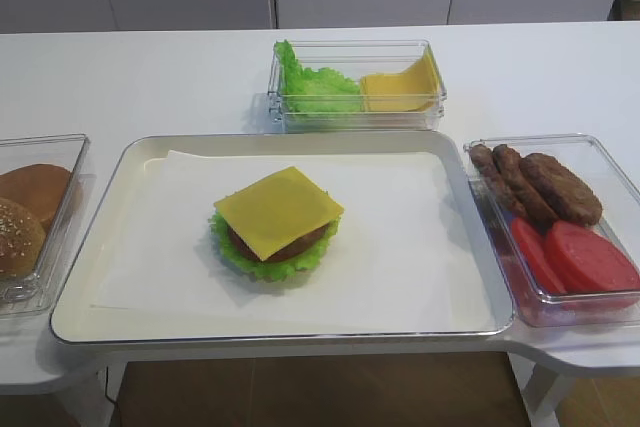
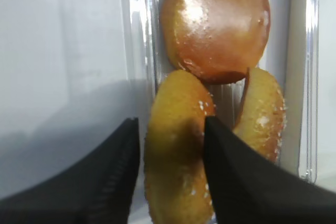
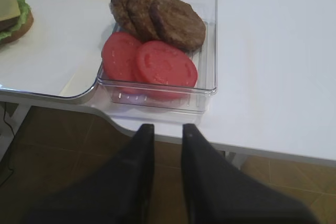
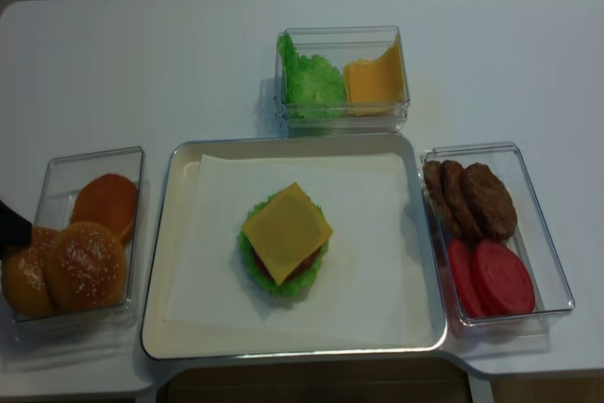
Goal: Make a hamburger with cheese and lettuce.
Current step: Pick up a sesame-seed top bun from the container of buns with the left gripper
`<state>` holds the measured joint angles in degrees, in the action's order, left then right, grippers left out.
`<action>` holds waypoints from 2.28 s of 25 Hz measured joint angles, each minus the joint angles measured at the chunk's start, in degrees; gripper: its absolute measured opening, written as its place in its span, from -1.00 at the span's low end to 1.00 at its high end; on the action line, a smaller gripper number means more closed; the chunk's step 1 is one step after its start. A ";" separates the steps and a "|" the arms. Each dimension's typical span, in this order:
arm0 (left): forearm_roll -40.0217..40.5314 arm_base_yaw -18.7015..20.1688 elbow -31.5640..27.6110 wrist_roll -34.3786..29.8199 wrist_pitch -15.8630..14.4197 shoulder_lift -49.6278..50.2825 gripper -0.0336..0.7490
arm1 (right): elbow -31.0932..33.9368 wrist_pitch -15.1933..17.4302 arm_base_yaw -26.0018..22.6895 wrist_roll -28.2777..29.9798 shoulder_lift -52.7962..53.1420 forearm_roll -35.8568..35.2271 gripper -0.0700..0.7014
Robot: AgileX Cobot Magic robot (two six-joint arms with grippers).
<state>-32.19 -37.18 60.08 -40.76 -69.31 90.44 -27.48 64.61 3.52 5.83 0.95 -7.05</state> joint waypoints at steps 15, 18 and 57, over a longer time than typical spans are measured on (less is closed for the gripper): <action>-1.37 0.00 0.00 0.00 -0.11 0.00 -0.62 | 0.00 0.00 0.00 -0.20 0.00 0.00 -0.53; -1.51 0.00 0.00 0.00 -0.19 0.00 -0.66 | 0.00 0.00 0.00 -0.20 0.00 0.00 -0.54; -15.25 0.00 0.51 -1.98 -0.04 -10.49 -0.83 | 0.00 0.00 0.00 -0.20 0.00 0.00 -0.78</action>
<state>-47.43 -37.18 60.59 -42.74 -69.36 79.94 -27.48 64.61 3.52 5.63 0.95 -7.05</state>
